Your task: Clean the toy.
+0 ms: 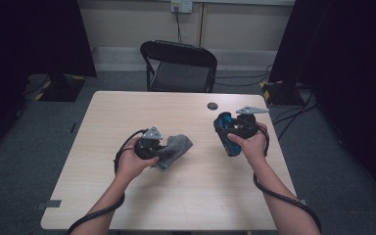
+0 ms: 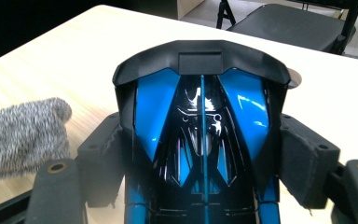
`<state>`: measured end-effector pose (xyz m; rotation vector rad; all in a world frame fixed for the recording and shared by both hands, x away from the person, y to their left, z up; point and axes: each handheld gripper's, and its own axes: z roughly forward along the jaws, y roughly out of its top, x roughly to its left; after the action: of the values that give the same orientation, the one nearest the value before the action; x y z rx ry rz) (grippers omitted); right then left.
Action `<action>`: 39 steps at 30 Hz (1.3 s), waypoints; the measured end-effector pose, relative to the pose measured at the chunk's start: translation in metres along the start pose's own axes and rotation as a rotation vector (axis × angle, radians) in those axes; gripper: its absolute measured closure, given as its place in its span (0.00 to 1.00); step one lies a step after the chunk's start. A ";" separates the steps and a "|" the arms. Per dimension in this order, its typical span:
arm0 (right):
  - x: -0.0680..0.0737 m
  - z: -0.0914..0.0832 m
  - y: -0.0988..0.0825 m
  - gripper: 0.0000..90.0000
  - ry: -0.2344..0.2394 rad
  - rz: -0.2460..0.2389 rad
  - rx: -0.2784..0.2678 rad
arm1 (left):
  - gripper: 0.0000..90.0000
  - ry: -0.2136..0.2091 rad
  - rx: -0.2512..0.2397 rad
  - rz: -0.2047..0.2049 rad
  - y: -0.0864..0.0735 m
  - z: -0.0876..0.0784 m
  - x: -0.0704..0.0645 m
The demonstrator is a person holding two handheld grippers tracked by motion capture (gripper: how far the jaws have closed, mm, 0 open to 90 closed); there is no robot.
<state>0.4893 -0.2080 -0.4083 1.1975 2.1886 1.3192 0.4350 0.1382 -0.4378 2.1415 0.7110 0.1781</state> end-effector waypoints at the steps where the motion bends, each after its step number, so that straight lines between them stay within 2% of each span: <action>1: -0.001 -0.001 -0.001 0.29 -0.003 0.002 0.003 | 0.82 0.008 0.001 -0.001 0.000 -0.001 0.001; 15: -0.023 -0.012 -0.020 0.29 -0.040 0.016 0.040 | 0.82 0.105 -0.001 -0.045 -0.013 -0.021 0.030; 16: -0.025 -0.012 -0.022 0.29 -0.044 0.019 0.041 | 0.82 0.105 -0.005 -0.058 -0.014 -0.022 0.032; 26: -0.041 -0.016 -0.039 0.29 -0.072 0.043 0.073 | 0.82 0.150 -0.006 -0.096 -0.024 -0.029 0.050; 30: -0.047 -0.017 -0.043 0.29 -0.089 0.034 0.094 | 0.82 0.160 -0.011 -0.110 -0.028 -0.033 0.057; 39: -0.059 -0.009 -0.058 0.29 -0.101 0.041 0.151 | 0.82 0.203 0.016 -0.128 -0.043 -0.036 0.073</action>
<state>0.4902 -0.2729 -0.4605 1.3406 2.2345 1.0998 0.4647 0.2233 -0.4570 2.1044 0.9674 0.3252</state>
